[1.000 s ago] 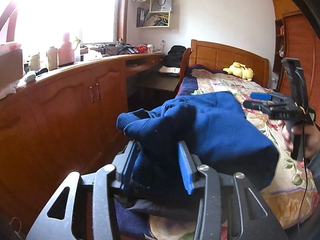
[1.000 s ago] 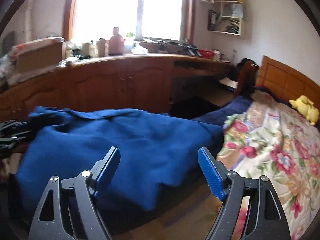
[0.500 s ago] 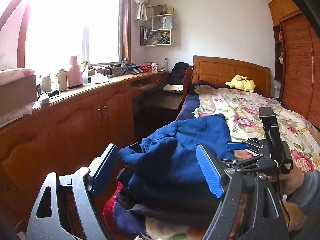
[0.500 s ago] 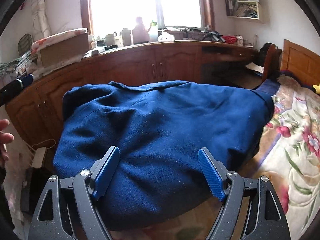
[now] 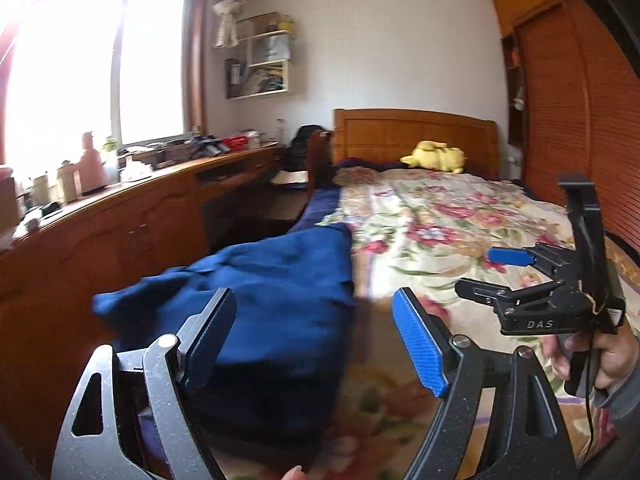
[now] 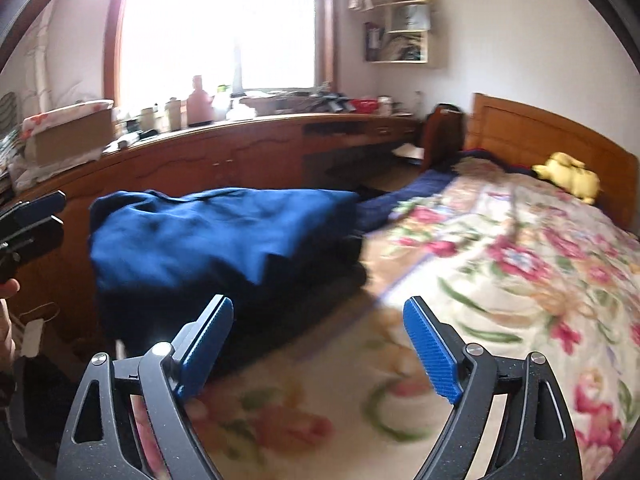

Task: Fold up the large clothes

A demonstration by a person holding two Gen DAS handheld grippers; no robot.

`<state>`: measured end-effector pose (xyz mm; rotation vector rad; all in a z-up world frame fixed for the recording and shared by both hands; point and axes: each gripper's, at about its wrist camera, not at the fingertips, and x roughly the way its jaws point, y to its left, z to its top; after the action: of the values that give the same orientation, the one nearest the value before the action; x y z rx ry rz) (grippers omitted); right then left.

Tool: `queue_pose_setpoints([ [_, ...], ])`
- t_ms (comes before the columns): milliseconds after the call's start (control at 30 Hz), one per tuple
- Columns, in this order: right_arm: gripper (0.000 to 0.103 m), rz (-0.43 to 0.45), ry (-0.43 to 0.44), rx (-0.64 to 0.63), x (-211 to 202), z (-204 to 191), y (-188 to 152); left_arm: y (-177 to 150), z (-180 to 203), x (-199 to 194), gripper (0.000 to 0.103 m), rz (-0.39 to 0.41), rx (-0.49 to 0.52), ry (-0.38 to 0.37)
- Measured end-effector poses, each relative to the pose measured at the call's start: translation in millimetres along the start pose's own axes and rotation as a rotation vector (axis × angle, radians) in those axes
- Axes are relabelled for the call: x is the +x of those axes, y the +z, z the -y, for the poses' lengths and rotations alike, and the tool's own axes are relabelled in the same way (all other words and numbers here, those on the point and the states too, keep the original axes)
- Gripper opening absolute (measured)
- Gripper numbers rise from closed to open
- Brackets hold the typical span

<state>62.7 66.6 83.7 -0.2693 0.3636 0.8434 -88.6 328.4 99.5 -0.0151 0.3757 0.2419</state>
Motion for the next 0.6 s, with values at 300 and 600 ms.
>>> queue_pose_setpoints([
  [300,0.088,0.048,-0.183,0.081,-88,60,-63,-7,110,43,0.081,-0.024,0.023,-0.126],
  [600,0.088,0.056,-0.367,0.163,-144,102,-118,-25,216,78,0.081,-0.045,0.033,-0.238],
])
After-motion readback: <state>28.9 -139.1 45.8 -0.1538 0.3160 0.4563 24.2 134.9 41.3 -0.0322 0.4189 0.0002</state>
